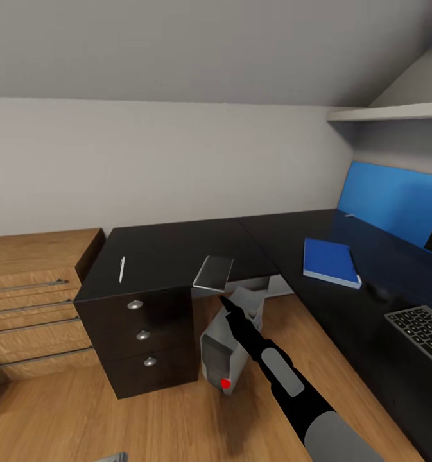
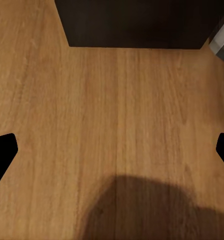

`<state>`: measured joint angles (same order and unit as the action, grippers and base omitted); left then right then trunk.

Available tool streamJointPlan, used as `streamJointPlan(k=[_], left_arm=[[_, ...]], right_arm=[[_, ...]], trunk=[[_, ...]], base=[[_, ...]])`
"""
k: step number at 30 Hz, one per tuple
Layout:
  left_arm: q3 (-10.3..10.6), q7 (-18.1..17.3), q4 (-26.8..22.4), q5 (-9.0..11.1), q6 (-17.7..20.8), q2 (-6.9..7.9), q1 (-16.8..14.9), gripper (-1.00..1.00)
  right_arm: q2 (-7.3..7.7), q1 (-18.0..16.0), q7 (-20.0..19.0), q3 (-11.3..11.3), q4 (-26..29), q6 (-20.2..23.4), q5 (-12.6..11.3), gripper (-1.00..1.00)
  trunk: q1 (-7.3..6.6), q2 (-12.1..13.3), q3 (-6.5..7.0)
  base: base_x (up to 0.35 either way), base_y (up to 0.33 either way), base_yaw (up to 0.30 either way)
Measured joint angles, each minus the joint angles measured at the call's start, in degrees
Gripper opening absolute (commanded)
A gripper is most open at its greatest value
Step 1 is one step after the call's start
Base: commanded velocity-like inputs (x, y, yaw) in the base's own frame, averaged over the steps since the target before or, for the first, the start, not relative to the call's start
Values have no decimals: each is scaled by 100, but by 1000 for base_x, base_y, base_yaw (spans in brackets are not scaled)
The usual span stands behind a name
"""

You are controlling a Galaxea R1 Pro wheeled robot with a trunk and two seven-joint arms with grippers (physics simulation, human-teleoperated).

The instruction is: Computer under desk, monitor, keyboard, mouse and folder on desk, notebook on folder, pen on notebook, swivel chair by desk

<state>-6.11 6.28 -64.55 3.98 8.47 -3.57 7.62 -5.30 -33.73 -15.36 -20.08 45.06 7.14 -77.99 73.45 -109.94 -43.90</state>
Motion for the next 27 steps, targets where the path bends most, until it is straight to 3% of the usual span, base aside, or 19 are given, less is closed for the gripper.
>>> streamJointPlan(k=[11, 27], left_arm=[[-3, 10, 21, 3, 0, 0, 0, 100], [-192, -16, 125, 8, 1, 0, 0, 100]], right_arm=[[15, 0, 23, 56, -2, -240, -27, 100], [3, 1, 35, 54, -8, -282, -34, 100]], trunk=[[-23, 42, 18], [-25, 41, 19]], base=[[5, 0, 0], [142, 52, 0]])
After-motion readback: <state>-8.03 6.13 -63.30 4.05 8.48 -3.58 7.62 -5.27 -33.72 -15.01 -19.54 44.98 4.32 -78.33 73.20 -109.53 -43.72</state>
